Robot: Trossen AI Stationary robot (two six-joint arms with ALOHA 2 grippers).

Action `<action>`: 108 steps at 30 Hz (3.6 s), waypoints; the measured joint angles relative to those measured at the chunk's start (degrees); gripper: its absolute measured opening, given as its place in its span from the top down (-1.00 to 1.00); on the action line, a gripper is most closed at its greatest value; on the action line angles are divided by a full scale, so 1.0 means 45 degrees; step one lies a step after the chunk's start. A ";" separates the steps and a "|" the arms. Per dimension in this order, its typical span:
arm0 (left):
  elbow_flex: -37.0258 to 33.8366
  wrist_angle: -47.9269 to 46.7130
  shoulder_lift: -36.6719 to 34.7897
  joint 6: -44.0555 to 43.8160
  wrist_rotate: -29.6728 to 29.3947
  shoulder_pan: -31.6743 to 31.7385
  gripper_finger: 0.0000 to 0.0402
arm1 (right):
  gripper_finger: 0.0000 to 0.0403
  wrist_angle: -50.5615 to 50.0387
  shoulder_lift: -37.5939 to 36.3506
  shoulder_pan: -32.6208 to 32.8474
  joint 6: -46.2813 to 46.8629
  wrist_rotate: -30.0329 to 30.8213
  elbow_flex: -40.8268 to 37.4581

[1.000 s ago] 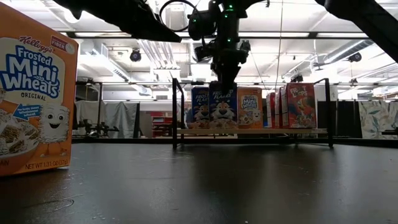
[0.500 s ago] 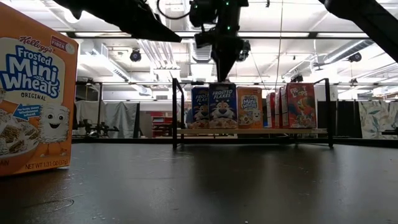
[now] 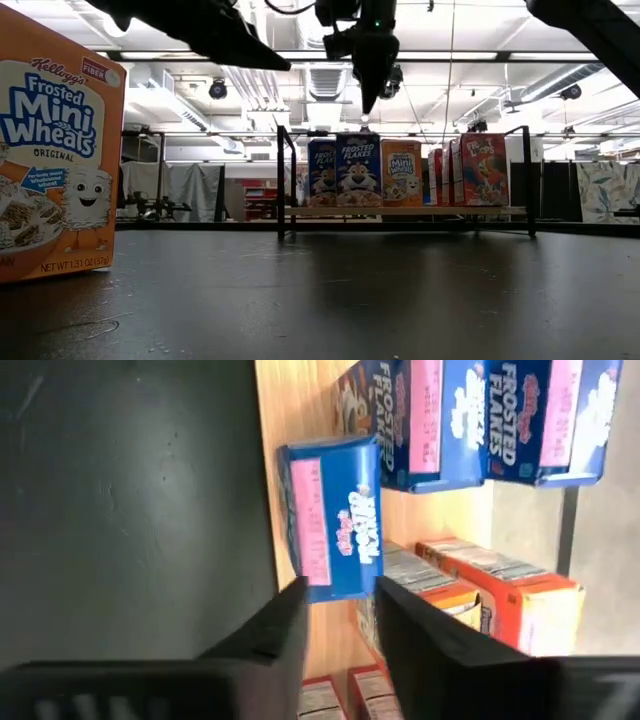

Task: Stack cereal on shelf
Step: Put the blue cereal box on the shelf aligned with the other blue cereal box, then put the orange cereal box on the shelf aligned with the other orange cereal box

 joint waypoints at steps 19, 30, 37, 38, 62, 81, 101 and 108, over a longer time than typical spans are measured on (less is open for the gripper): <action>0.0000 -0.0255 0.0004 -0.0005 -0.0004 -0.0003 -0.11 | 0.96 0.1148 -0.0520 -0.0500 0.0735 0.0932 -0.4210; 0.0000 -0.0250 0.0004 -0.0005 -0.0005 0.0000 -0.11 | 0.96 0.2825 -0.0476 -0.0435 0.0375 0.0760 -0.4266; 0.0000 -0.0246 0.0002 -0.0005 -0.0005 0.0000 -0.11 | 0.96 0.3568 -0.0427 -0.0392 0.0177 0.0638 -0.4266; 0.0000 -0.0246 0.0004 -0.0005 -0.0005 0.0000 -0.11 | 0.96 0.3661 -0.0427 -0.0384 0.0113 0.0636 -0.4266; 0.0000 -0.0241 0.0004 -0.0005 -0.0005 0.0000 -0.11 | 0.96 0.4582 -0.0418 -0.0189 -0.0370 0.0585 -0.4266; 0.0000 -0.0260 0.0004 -0.0431 -0.0005 -0.0005 -0.11 | 0.96 0.4994 -0.2502 0.0940 0.1314 0.0705 -0.5291; 0.0000 -0.0014 0.0456 -0.5482 -0.0001 -0.0137 -0.11 | 0.96 1.8991 -0.9237 0.6024 0.1282 0.2344 -1.7830; 0.0361 -0.0057 0.1589 -0.8210 0.0029 -0.0653 -0.11 | 0.96 2.1979 -1.1405 0.6174 0.0487 0.2261 -2.0720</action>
